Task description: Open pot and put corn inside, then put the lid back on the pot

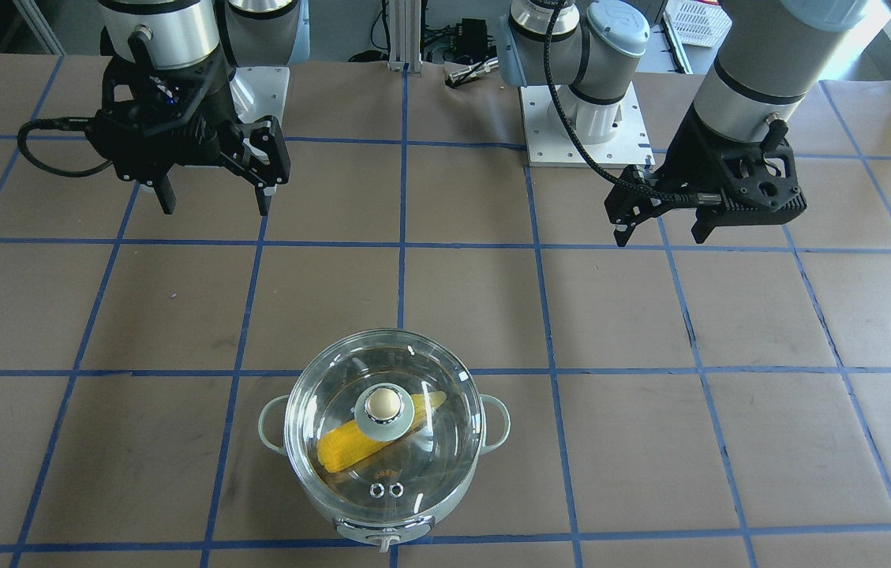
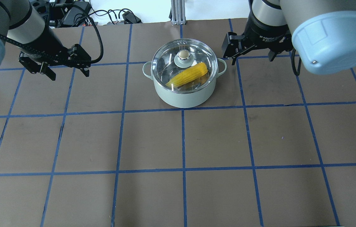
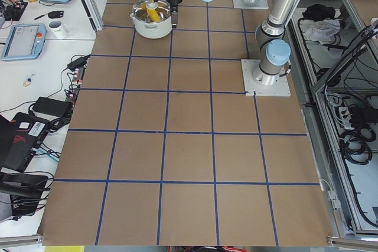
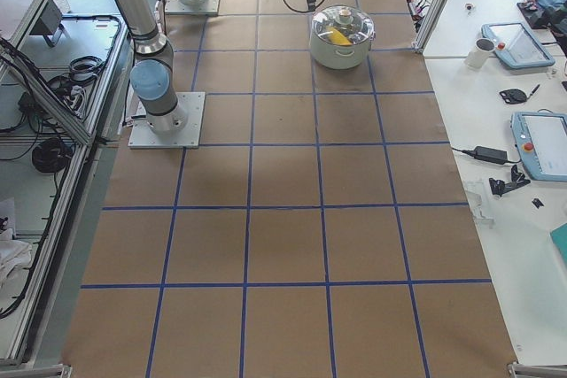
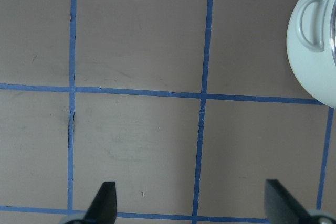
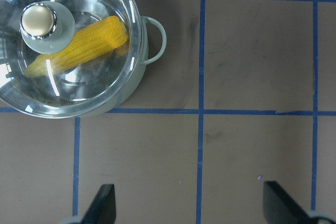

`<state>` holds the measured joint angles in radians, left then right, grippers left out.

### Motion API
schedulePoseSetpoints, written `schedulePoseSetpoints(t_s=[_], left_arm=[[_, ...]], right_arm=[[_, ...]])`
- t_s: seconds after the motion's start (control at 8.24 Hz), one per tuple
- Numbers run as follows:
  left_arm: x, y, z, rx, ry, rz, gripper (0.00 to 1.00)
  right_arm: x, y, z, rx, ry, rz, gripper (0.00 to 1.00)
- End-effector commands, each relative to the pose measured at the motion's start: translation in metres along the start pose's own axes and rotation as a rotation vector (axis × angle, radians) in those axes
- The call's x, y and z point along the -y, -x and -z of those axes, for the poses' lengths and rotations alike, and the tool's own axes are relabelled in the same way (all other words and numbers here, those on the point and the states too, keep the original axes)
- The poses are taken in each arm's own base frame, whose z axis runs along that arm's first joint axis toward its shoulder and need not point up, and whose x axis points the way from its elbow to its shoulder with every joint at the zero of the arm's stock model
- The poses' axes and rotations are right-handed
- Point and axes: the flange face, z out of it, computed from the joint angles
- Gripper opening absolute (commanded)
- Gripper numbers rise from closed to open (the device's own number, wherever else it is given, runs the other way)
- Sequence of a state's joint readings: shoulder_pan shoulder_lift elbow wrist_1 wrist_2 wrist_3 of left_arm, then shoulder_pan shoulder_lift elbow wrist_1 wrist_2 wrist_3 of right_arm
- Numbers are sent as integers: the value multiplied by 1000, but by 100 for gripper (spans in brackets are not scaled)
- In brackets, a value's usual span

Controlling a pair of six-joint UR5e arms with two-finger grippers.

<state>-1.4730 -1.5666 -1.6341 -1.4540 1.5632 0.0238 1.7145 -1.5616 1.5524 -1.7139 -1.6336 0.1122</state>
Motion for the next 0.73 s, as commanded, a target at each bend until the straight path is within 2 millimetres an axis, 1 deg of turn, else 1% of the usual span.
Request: schedulePoseSetpoints(t_s=[0.0, 0.61], left_arm=[[-2, -2, 2, -2, -4, -5, 100], [-3, -3, 5, -11, -12, -4, 100]], right_arm=[[-16, -3, 10, 0, 25, 4, 100], [-14, -6, 9, -4, 27, 4, 100]])
